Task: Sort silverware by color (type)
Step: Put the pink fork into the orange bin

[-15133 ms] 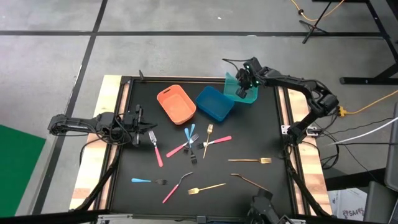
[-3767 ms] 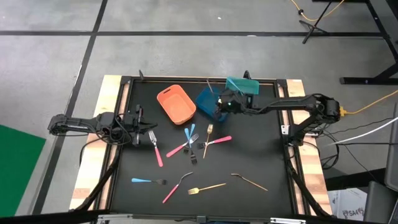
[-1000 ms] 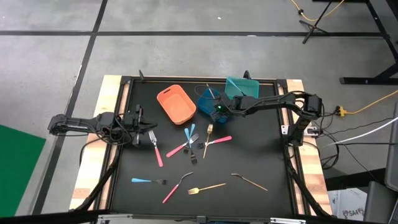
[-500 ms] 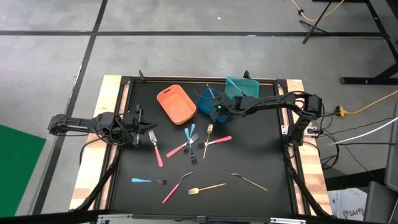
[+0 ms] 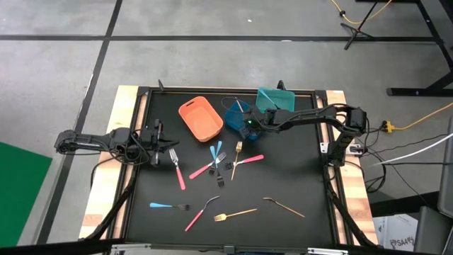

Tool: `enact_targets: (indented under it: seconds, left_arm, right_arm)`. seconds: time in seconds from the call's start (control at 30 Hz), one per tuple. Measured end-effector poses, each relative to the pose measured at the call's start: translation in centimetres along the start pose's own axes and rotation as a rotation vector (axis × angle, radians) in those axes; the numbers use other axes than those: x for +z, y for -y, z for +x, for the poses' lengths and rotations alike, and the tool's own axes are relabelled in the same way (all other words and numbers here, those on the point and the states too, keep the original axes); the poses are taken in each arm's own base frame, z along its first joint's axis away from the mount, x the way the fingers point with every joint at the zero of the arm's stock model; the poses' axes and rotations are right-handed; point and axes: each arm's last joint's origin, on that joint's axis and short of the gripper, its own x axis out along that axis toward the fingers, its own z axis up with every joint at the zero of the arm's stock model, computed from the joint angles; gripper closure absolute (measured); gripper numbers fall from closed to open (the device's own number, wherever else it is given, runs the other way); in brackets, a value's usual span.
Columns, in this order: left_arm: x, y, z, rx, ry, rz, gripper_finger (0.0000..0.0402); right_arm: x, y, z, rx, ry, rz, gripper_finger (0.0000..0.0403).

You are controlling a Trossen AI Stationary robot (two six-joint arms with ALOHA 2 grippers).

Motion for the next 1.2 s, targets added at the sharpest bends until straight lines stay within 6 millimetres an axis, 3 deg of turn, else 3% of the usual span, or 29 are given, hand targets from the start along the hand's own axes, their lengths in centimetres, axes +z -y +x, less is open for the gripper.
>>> enact_targets:
  seconds: [0.5,0.7,1.0,1.2]
  left_arm:
    - [0.1,0.0,0.0,0.000,0.005,-0.009,0.0401]
    - [0.5,-0.3,0.0,0.102,0.063,-0.218,0.0397]
    - [0.6,-0.5,-0.1,0.159,0.086,-0.368,0.0304]
    - [2.3,-0.5,-0.3,0.155,0.140,-0.444,0.0265]
  right_arm:
    - [0.0,0.0,0.0,0.000,0.000,0.000,0.0249]
    - [0.2,0.0,-0.3,0.010,0.015,0.006,0.0249]
    - [0.7,0.1,-1.5,0.033,0.042,0.007,0.0248]
    - [1.4,0.4,-3.0,0.051,0.091,-0.017,0.0248]
